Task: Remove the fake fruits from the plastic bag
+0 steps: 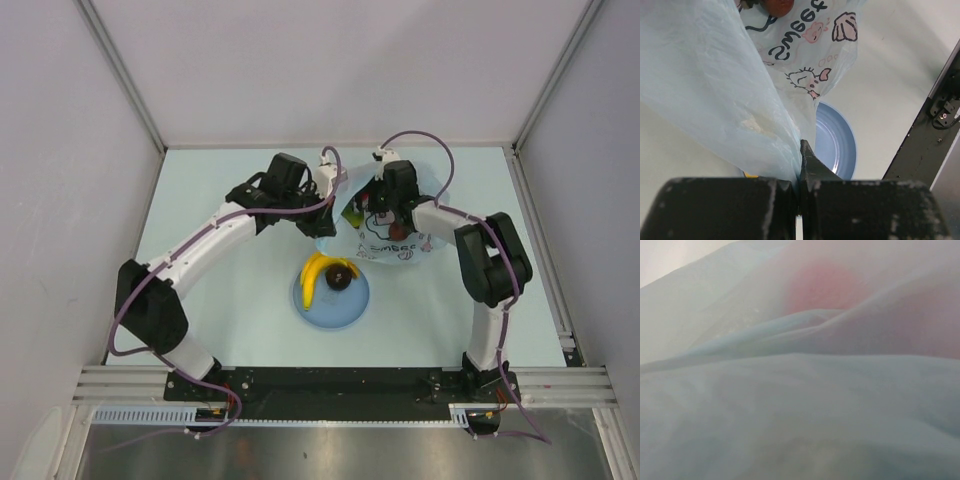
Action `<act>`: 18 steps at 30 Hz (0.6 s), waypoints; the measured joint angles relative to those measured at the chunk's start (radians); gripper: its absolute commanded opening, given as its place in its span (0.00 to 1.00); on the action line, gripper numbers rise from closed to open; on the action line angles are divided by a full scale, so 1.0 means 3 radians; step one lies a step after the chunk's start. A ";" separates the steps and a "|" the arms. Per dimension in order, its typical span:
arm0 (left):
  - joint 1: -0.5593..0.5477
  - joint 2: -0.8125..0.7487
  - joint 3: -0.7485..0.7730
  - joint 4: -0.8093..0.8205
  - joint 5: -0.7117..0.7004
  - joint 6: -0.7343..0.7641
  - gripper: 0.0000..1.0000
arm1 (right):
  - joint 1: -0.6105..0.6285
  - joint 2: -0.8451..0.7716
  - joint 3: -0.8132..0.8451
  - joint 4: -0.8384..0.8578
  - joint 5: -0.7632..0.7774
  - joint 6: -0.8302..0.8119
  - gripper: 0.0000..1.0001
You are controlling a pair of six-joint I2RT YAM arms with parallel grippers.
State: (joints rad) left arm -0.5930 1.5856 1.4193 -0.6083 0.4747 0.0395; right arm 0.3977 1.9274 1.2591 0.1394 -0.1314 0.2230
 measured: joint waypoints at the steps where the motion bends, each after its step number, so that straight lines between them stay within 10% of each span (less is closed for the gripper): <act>1: -0.0001 0.0015 0.0001 0.0000 0.0000 0.0014 0.00 | 0.0011 0.0064 0.0046 -0.0011 0.0004 0.0019 0.98; 10: -0.0024 0.0090 0.0102 -0.0018 -0.0018 0.0069 0.00 | 0.0156 0.0637 0.0515 -0.0050 0.0163 0.0029 0.97; 18: -0.0033 0.0104 0.0113 -0.0029 -0.0070 0.0089 0.00 | 0.0228 0.0745 0.0618 -0.0149 0.0416 -0.0125 0.61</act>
State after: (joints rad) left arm -0.6029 1.6169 1.4532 -0.6170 0.4538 0.0662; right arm 0.4660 2.1509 1.4445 0.0948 -0.0067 0.1856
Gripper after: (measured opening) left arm 0.006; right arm 0.707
